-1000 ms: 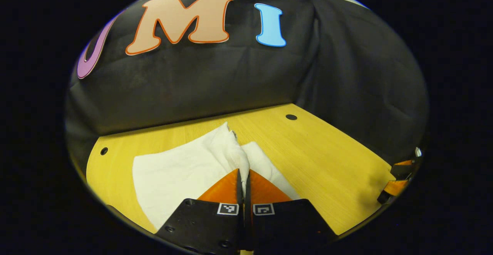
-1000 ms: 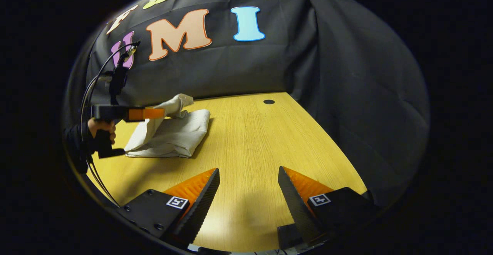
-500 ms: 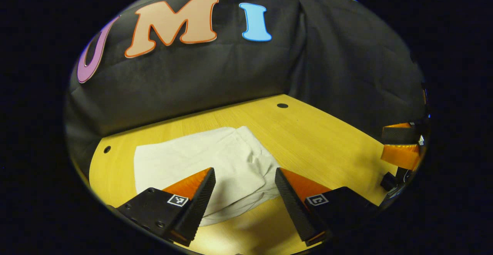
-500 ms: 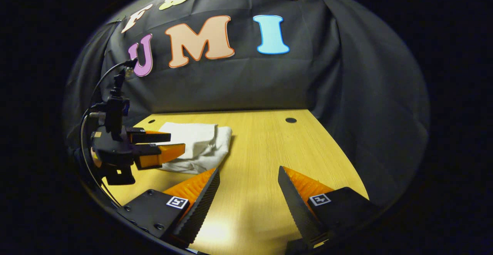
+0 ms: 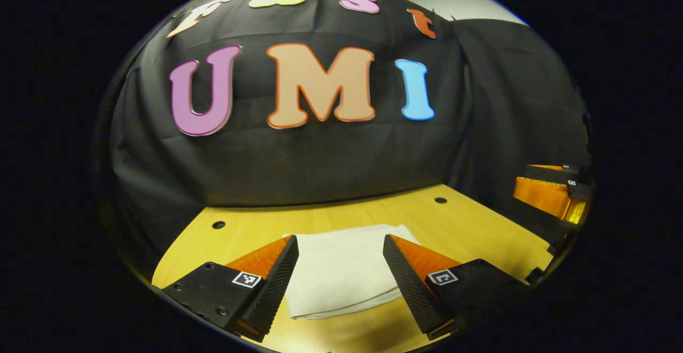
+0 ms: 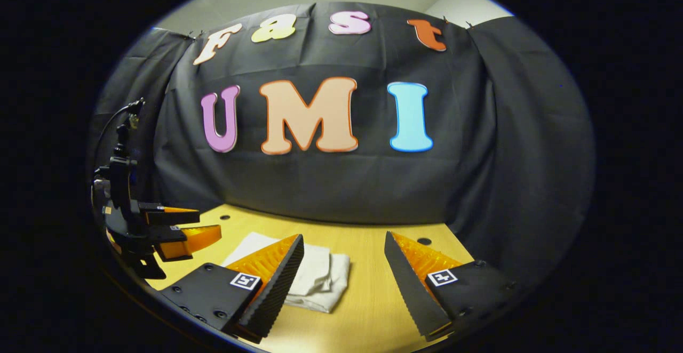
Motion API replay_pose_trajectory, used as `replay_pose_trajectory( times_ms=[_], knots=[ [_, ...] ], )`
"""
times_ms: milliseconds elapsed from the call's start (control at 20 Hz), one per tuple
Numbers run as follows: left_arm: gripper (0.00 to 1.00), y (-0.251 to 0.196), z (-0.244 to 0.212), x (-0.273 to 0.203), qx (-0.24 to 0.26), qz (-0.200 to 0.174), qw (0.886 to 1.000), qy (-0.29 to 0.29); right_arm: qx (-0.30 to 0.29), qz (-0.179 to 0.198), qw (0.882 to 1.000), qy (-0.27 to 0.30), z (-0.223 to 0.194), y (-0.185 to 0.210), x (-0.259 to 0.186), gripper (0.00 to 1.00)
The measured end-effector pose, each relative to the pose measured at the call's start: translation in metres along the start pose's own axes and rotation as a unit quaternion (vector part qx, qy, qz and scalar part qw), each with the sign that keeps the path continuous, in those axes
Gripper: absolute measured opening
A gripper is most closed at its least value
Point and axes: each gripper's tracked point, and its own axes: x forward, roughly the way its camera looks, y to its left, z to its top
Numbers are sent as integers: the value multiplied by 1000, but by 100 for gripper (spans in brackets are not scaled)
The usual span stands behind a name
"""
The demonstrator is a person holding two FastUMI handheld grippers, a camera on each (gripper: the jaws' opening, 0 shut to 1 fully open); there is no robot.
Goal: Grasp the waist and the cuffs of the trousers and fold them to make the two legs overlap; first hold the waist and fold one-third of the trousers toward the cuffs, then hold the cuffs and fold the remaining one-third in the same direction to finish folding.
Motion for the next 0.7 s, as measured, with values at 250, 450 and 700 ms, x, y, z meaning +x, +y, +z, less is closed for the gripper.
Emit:
replay_pose_trajectory(
  times_ms=[250,450,700],
  knots=[
    [96,84,52,-28,18,78,995,-57,-3,-2,997,-76,56,37,11,97],
    [96,123,77,-47,32,110,989,-92,-24,4,994,-106,73,68,10,96],
    [96,142,81,-62,23,123,987,-103,-29,23,994,-103,69,102,10,97]
  ],
)
